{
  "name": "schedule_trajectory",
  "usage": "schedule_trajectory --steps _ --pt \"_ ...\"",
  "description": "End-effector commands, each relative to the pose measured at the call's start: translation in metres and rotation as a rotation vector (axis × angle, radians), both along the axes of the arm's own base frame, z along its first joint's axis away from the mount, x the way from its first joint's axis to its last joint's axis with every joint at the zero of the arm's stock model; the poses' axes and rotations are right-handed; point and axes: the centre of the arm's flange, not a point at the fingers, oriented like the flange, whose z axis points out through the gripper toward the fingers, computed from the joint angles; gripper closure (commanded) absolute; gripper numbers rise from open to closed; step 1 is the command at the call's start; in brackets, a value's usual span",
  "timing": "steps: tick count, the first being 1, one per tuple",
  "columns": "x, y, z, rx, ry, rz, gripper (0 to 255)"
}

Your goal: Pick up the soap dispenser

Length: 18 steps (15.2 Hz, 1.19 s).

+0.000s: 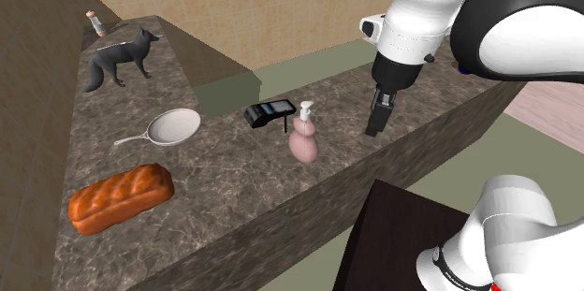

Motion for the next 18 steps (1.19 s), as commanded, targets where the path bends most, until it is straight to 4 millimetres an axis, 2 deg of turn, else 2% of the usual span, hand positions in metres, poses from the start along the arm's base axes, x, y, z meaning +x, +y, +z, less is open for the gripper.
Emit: schedule_trajectory --steps 1,18 --pt "0.0 0.0 0.0 0.0 0.0 0.0 0" --pt "0.17 -0.131 -0.101 0.074 0.064 -0.025 0"
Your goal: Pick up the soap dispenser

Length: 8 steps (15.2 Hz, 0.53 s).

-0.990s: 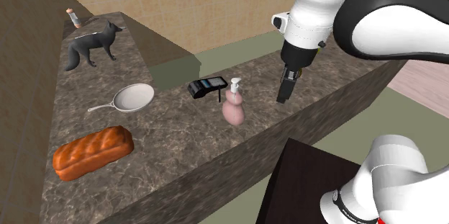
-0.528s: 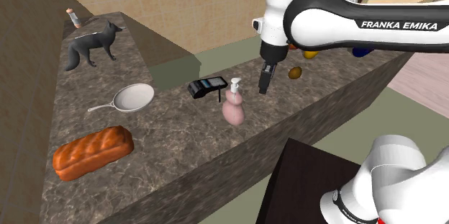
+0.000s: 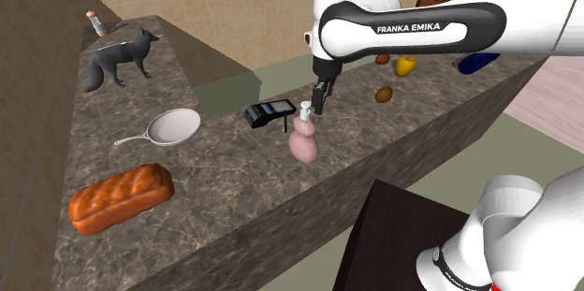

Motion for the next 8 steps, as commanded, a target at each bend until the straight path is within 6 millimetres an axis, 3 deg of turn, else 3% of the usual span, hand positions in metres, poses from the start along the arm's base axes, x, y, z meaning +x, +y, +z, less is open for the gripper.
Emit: schedule_trajectory --steps 1,8 --pt "0.019 -0.017 -0.015 0.008 0.007 -0.003 0" --pt "0.086 -0.07 -0.063 0.039 0.034 -0.013 0"
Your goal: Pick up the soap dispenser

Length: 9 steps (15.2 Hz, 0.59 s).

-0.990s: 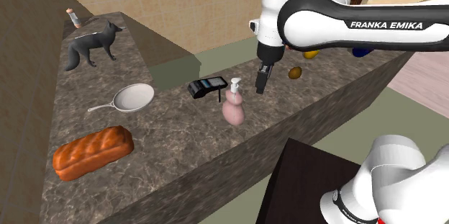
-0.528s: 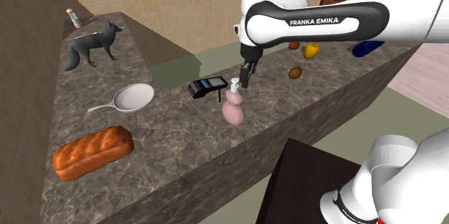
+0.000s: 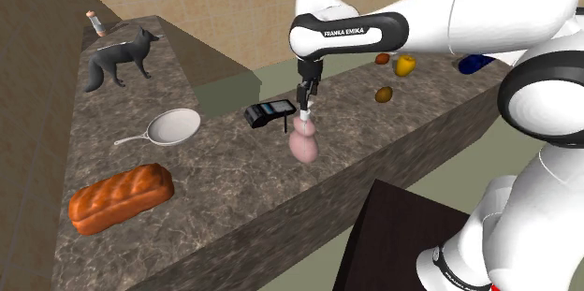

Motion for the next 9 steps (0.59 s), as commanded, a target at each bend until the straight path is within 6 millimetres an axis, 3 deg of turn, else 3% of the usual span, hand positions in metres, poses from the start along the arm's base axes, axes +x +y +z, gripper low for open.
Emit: schedule_trajectory --steps 1,3,9 --pt "0.022 -0.016 -0.015 0.009 0.007 -0.002 0" --pt "0.038 -0.028 -0.027 0.016 0.013 -0.005 0" --pt "0.038 -0.028 -0.059 0.016 0.013 -0.005 0"
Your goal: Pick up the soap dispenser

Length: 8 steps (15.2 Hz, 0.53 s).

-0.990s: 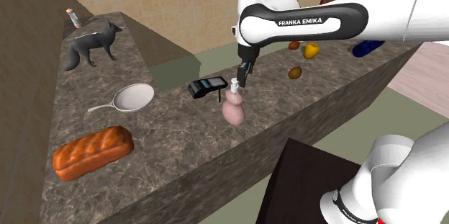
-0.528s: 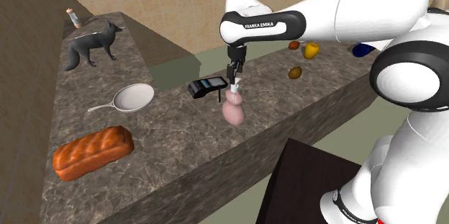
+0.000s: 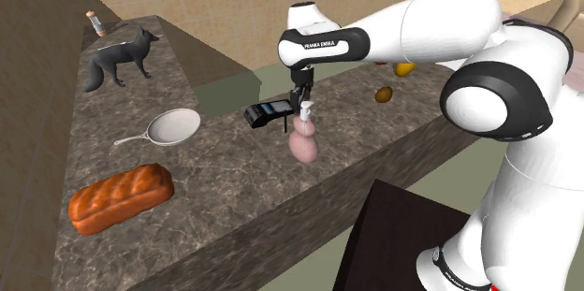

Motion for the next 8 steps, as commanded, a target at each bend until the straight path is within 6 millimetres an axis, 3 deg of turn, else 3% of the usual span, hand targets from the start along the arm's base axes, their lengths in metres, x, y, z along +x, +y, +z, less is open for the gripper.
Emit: schedule_trajectory --steps 1,3,4,8 --pt "-0.0007 0.0015 -0.0113 0.0 0.0 0.0 0" --pt "-0.0007 0.0015 -0.0143 0.0 0.0 0.0 0" --pt "-0.0011 0.0015 -0.0149 0.0 0.0 0.0 255" --pt "-0.0009 0.0015 -0.0147 0.0 0.0 0.0 255"
